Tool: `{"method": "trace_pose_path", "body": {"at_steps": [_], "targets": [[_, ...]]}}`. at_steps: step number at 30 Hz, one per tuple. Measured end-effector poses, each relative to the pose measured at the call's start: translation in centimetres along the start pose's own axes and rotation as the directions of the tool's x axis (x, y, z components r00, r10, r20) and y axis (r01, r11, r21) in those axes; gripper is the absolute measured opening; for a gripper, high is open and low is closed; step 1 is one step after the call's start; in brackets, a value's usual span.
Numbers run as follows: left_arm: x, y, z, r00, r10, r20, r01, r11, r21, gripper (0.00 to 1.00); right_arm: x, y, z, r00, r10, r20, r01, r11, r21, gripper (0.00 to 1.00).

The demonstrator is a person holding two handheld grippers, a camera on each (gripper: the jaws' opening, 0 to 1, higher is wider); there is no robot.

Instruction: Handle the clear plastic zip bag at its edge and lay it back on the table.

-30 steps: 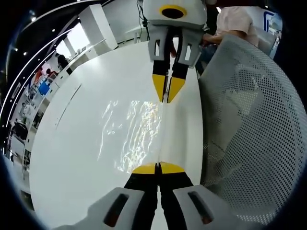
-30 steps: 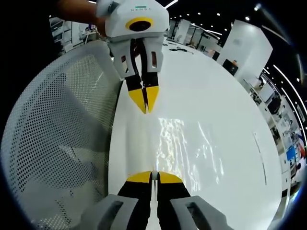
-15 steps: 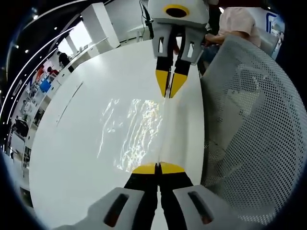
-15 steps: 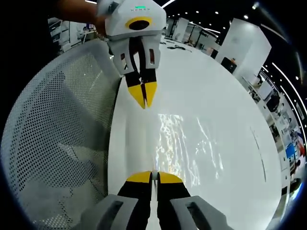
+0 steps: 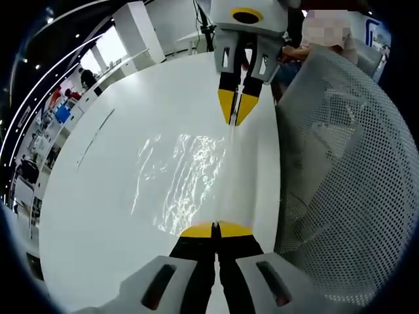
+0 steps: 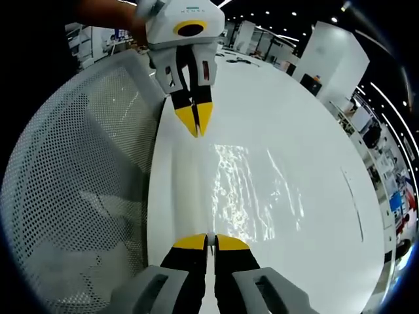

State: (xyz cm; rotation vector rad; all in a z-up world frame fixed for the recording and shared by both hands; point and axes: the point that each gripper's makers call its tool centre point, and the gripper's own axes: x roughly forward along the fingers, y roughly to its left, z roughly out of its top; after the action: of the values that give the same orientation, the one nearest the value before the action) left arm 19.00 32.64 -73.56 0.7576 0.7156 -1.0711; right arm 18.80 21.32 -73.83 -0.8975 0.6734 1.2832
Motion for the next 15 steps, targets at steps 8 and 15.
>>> {"method": "trace_pose_path", "body": {"at_steps": [8,15], "targets": [[-0.02,0.03,0.03,1.000,-0.002,-0.006,0.002,1.000,0.002,0.00,-0.05,-0.22,-0.03,1.000,-0.011,-0.002,0.011,1.000,0.013,0.00],[-0.05,-0.31,0.35,1.000,0.000,-0.014,0.000,1.000,0.026,0.00,0.01,-0.36,-0.20,1.000,-0.027,-0.005,0.027,0.999,-0.037,0.00]]}}
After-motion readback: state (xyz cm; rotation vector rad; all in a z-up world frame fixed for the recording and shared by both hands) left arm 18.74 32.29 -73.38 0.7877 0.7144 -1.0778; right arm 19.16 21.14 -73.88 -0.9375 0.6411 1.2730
